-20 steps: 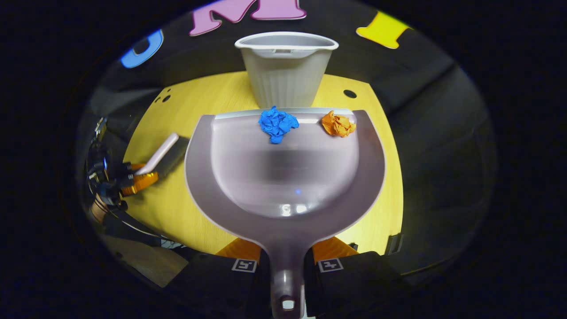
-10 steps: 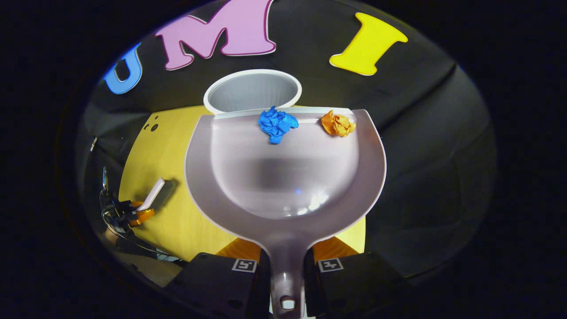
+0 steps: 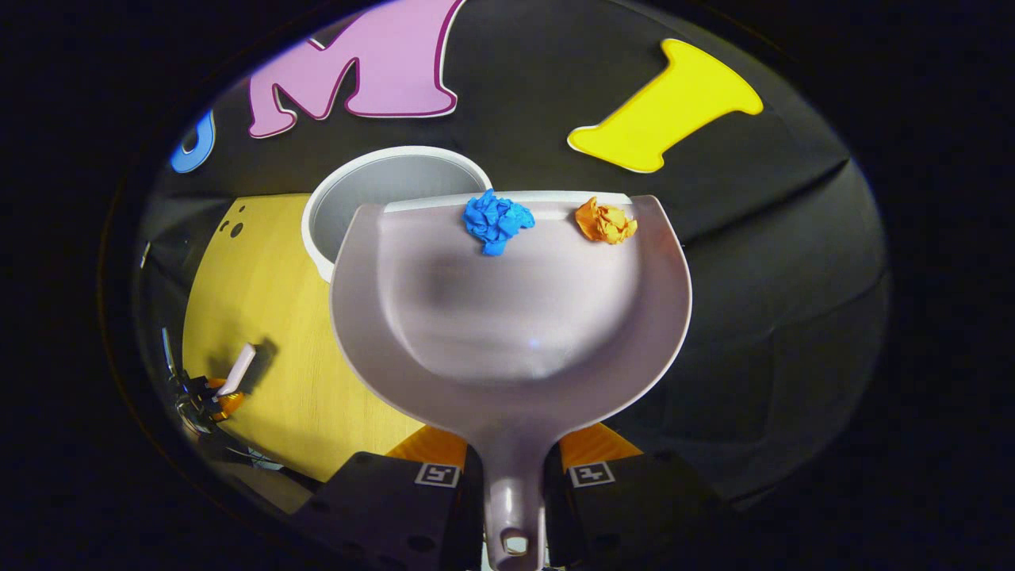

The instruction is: Pick up the small broom and dustpan from the desktop, sweep the trash into the dustpan with the broom, and then empty the trash into the garbage bin.

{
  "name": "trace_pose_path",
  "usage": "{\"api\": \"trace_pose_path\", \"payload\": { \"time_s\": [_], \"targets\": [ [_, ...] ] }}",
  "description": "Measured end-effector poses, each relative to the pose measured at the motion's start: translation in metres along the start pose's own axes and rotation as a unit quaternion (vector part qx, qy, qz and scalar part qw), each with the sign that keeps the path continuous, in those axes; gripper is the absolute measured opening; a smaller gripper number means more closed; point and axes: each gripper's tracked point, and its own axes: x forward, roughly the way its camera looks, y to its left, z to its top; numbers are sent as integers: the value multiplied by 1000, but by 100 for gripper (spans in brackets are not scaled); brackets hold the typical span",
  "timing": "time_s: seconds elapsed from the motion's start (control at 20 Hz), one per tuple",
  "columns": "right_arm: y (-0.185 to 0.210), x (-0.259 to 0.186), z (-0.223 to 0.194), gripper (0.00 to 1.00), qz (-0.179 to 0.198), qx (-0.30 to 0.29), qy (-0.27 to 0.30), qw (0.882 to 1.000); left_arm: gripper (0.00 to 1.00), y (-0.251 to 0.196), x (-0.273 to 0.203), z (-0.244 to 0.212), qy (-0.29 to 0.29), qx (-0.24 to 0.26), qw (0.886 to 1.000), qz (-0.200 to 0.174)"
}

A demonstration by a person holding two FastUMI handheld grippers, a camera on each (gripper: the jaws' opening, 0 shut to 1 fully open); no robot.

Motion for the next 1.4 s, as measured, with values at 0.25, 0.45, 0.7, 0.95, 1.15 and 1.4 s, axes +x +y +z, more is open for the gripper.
{"api": "trace_pose_path", "payload": {
  "time_s": [0.25,0.45,0.7,0.95,1.15,1.4],
  "targets": [
    [-17,-10,1,35,-34,-54,29,998,32,1,1,0,1,-4,1000,3],
    [-40,-17,3,35,-66,-108,55,990,31,2,1,-2,3,-7,1000,5],
    [-58,-21,16,35,-110,-183,85,973,32,3,2,-5,3,-12,1000,7],
    [-64,-25,34,35,-136,-258,91,952,27,5,4,-8,3,-18,1000,8],
    [-62,-23,55,35,-142,-318,99,932,25,4,5,-11,4,-18,1000,8],
    [-59,-27,62,35,-148,-338,131,920,28,7,3,-14,0,-30,999,10]
  ]
}}
